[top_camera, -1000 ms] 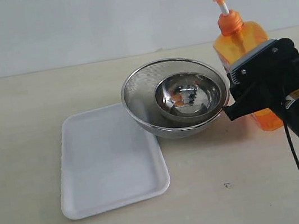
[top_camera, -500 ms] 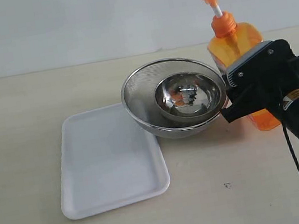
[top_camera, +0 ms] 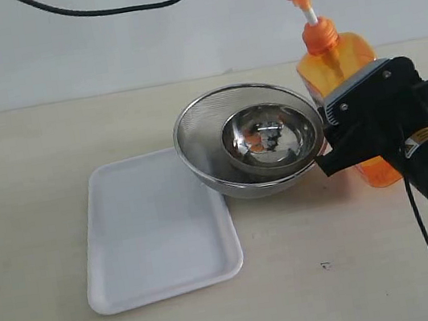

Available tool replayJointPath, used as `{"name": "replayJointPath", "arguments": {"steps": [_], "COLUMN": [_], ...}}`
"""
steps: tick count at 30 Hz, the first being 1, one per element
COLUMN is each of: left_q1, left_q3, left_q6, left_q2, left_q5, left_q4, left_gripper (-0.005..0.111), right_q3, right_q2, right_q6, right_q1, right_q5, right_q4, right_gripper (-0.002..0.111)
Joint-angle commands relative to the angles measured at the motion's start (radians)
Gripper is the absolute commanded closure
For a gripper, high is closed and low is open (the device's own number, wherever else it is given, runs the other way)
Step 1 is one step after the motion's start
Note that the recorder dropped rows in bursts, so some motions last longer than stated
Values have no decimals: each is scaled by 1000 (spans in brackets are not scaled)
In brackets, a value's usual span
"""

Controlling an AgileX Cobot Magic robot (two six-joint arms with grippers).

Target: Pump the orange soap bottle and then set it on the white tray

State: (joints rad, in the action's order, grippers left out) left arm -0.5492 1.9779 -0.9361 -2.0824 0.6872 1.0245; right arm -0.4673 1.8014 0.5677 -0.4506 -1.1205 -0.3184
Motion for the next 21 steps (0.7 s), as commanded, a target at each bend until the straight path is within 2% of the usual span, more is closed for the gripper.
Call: {"name": "replayJointPath", "arguments": {"steps": [1,10,15,21], "left_q1": [-9,-9,-9,-9], "left_q3": [52,59,59,59], "left_q6": [4,4,57,59], "left_q2": [-33,-58,-58,-58], "left_q5": [1,-10,-14,0], "left_q4": [-8,-103,-186,-207], "left_gripper": [102,102,102,102], "right_q3": [-13,-13,-13,-13], "right_q2": [-14,-14,-14,-14], "right_q6": [18,18,18,6], "right_q1": [1,1,1,1], "right_q5": [-88,-88,-88,-88], "right_q4": [41,47,42,14], "right_gripper": [108,108,108,108]}}
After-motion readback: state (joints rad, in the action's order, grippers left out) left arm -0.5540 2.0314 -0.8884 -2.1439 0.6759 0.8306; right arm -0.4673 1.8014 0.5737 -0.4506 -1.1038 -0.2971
